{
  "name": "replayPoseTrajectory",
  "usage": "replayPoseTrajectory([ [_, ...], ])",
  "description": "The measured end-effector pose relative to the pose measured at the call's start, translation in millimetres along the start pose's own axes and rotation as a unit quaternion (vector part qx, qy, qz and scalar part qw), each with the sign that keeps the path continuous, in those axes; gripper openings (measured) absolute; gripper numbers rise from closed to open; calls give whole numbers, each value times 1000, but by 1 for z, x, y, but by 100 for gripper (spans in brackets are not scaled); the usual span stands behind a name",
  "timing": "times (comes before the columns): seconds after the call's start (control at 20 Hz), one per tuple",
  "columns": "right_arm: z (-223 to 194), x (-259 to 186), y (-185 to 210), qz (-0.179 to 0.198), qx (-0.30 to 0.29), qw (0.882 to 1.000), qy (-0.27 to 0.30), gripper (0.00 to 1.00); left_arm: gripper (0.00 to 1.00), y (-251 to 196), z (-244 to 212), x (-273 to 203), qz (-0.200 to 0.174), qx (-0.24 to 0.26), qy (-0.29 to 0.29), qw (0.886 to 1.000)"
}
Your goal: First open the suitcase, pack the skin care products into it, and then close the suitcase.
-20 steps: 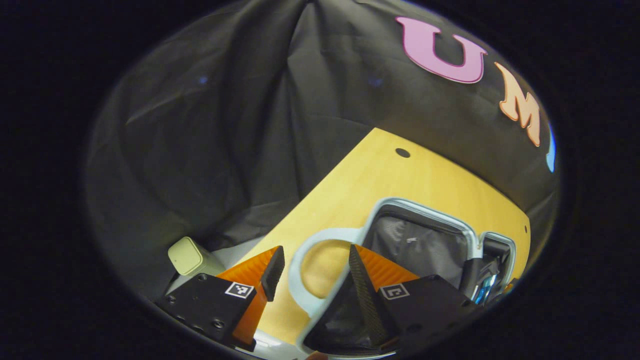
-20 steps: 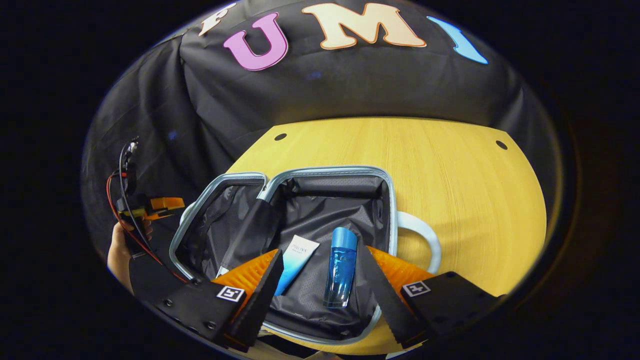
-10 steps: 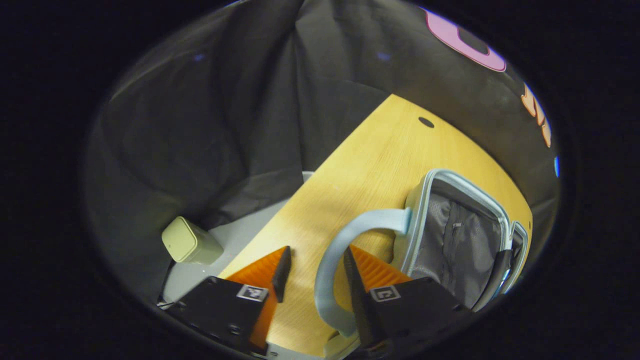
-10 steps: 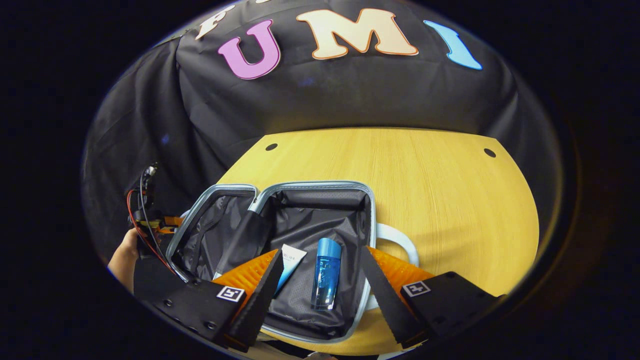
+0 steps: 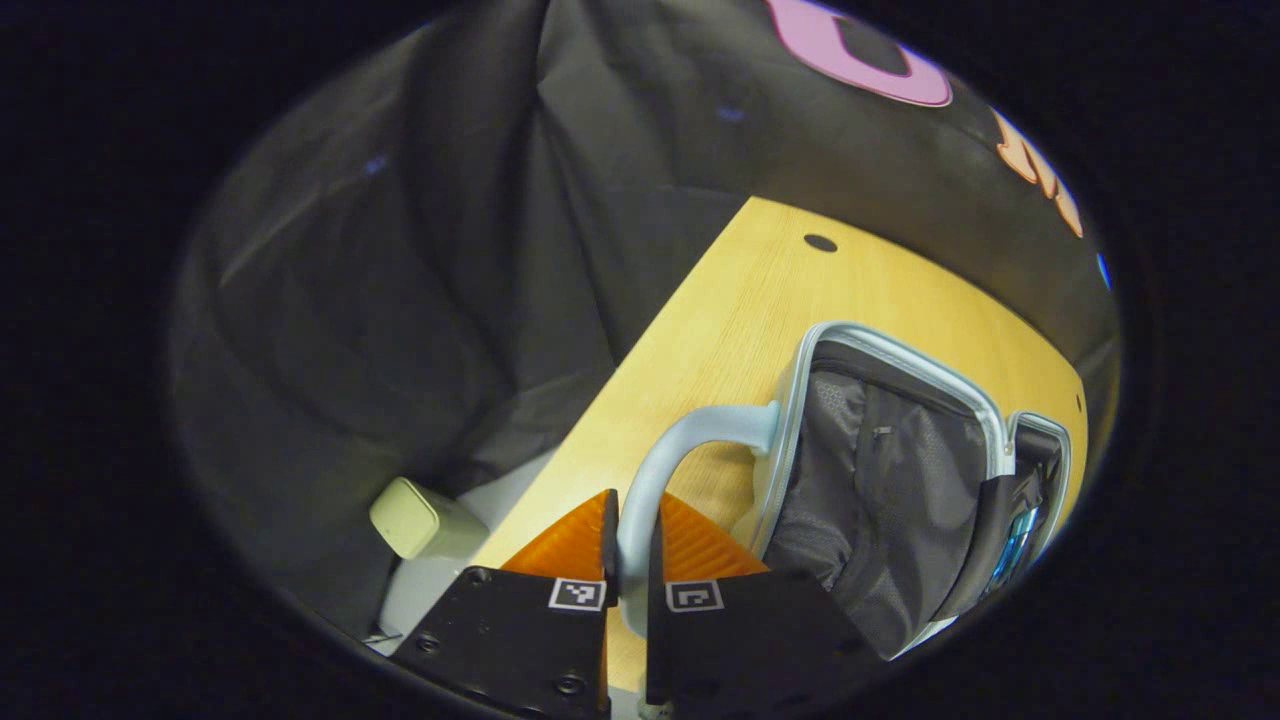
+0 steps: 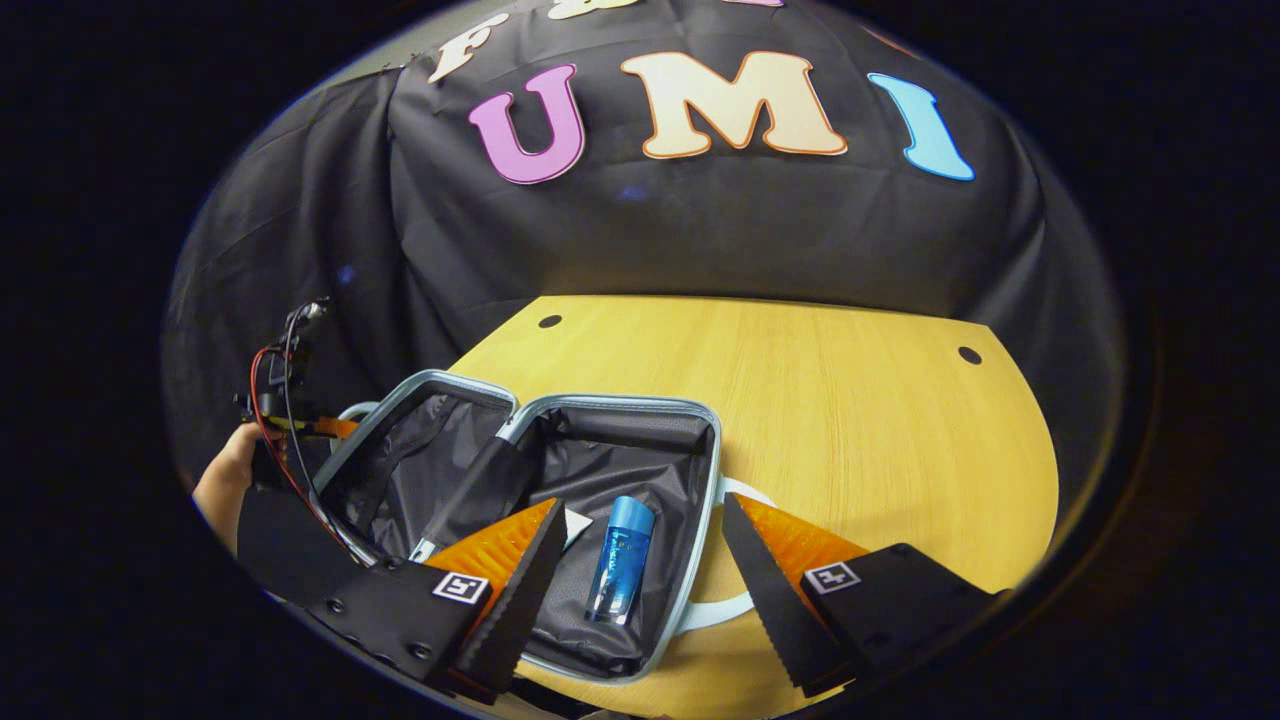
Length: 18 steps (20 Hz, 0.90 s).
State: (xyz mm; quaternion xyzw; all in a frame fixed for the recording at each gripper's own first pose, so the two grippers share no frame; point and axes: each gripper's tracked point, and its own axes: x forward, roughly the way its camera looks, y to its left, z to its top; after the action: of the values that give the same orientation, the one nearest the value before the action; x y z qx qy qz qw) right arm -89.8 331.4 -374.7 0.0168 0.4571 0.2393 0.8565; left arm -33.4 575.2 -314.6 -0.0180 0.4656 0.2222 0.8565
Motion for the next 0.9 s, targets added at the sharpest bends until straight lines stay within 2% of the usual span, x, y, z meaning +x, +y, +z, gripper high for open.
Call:
replayPoseTrajectory([
  [0.25,8,-11,-8,24,-13,999,-19,98,7,-12,36,-63,-11,-6,-55,998],
  [0.6,22,-35,-23,44,-24,997,-52,98,7,-61,72,-139,-12,44,-127,991],
  [0.9,25,-50,-39,52,-24,997,-60,99,7,-105,86,-185,-29,66,-162,984],
])
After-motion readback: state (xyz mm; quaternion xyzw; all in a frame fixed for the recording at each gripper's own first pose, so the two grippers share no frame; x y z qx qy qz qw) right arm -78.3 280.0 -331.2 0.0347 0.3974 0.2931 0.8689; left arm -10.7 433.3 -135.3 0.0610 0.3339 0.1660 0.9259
